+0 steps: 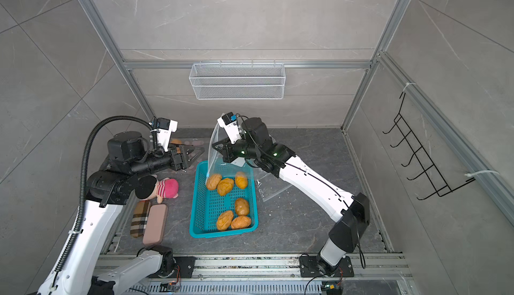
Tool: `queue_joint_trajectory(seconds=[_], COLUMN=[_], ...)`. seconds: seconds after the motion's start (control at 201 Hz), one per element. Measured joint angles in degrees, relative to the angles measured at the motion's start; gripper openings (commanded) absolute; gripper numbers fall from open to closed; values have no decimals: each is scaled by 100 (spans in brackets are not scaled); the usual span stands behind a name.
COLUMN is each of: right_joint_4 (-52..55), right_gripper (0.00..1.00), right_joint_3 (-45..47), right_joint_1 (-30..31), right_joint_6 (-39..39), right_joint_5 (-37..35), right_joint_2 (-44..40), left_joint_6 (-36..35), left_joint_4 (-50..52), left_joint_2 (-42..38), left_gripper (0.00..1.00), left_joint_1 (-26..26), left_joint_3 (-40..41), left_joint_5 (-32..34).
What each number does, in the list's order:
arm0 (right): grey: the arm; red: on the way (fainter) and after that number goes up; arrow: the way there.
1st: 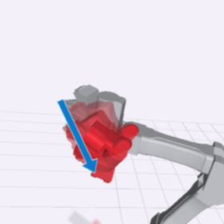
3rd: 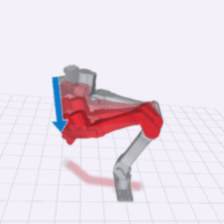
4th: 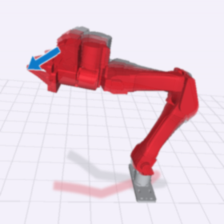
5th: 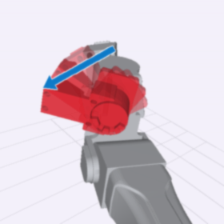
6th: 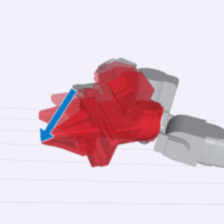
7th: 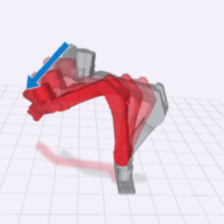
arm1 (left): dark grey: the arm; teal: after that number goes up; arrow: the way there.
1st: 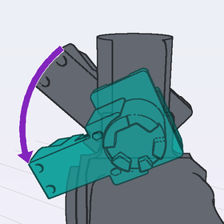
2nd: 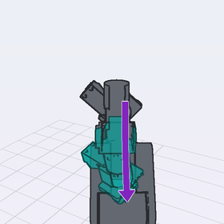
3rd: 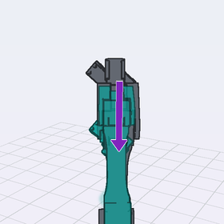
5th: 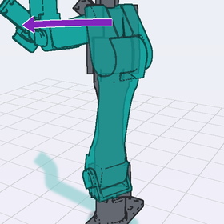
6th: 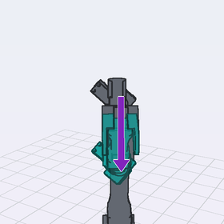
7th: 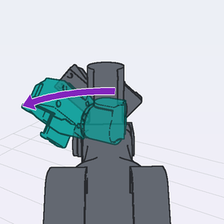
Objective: Put the potatoes into a zipper bag and zip it
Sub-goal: Pick up the zipper food storage bag.
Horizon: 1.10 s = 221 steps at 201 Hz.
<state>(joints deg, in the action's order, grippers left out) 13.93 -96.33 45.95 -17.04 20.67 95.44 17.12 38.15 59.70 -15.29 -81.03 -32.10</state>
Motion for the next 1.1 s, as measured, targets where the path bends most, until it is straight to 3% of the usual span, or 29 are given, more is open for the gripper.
queue_joint_trajectory(seconds=[0.159, 0.538, 0.811, 1.1], right_joint_4=[-13, -92, -92, -74], right_gripper=[0, 0, 0, 0], right_joint_3=[0, 28, 37, 87], right_joint_1=[31, 26, 26, 57], right_joint_6=[-352, -752, -833, -894], right_joint_5=[-166, -199, -155, -66], right_joint_2=[70, 70, 70, 70], left_joint_6=[-157, -404, -433, -417], left_joint_4=[-72, -90, -162, -321], left_joint_2=[87, 636, 570, 516], left_gripper=[67, 50, 46, 40], left_joint_1=[-98, -280, -280, -280], left_joint_3=[109, 417, 553, 686], left_joint_5=[22, 411, 1082, 1268])
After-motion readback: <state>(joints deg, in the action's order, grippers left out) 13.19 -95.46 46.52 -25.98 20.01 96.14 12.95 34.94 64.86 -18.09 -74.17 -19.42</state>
